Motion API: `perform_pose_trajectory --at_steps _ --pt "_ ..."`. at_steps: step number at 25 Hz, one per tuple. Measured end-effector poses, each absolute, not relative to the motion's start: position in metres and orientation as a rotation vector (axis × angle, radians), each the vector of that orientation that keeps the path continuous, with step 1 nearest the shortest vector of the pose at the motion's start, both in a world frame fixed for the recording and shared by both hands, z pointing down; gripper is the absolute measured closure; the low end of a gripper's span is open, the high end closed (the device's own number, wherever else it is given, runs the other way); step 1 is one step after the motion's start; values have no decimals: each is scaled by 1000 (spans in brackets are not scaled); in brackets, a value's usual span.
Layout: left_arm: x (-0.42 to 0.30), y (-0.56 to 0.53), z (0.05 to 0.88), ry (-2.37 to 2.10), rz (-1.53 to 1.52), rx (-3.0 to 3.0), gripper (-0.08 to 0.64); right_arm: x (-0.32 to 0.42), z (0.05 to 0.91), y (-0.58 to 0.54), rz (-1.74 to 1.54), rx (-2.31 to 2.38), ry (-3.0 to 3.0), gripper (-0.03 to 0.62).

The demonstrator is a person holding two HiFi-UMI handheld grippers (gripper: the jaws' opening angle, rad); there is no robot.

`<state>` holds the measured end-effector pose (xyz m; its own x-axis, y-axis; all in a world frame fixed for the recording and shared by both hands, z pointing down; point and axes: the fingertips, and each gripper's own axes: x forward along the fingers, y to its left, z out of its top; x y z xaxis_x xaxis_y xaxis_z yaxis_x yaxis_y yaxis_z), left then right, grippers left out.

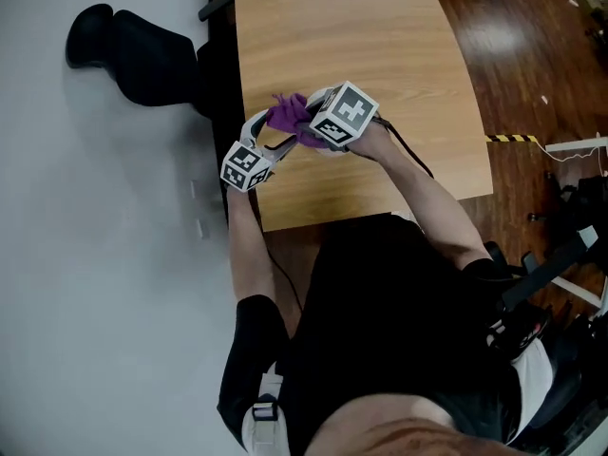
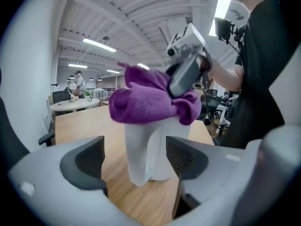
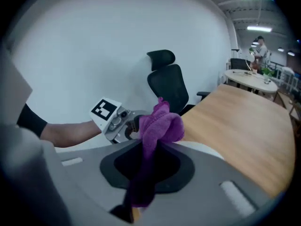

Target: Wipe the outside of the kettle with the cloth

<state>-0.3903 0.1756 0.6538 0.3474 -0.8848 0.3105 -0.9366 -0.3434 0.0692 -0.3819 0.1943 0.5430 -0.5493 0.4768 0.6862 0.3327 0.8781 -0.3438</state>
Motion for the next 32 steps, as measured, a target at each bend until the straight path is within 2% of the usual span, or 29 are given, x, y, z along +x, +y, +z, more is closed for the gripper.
perform_pose_trajectory --at_steps 2,6,7,8,9,13,16,17,19,20,21,26,32 --pt "-383 186 651 -1530 277 2476 387 -374 551 194 343 -542 -2216 535" --pt "-363 192 652 -1380 311 2593 519 -341 551 165 619 -402 -2269 535" --pt "-365 192 653 -1390 332 2590 530 -333 551 151 655 -357 -2280 535" --pt "-365 190 655 -1411 357 2583 487 -324 550 135 678 -305 -2290 535" --pt "-361 190 656 -1431 380 2578 506 -311 551 117 683 -242 -2301 535" --pt "-327 197 664 -1493 432 2557 508 -240 568 53 551 61 -2298 535" --pt "-325 194 665 -1548 408 2523 497 -211 571 47 640 87 -2376 535" --pt "-329 189 666 -1562 393 2504 434 -207 571 52 713 66 -2413 535" --pt "-325 183 674 -1502 446 2499 403 -197 584 65 871 32 -2447 535" --pt "-317 181 683 -1439 526 2514 414 -190 594 70 943 22 -2451 535" --pt "-308 179 693 -1379 615 2526 487 -184 604 75 1010 4 -2461 535" --pt "-312 175 708 -1363 735 2416 506 -183 598 87 1171 -194 -2628 535" --pt "-313 198 711 -1387 408 2235 499 -167 597 89 1281 -211 -2751 535"
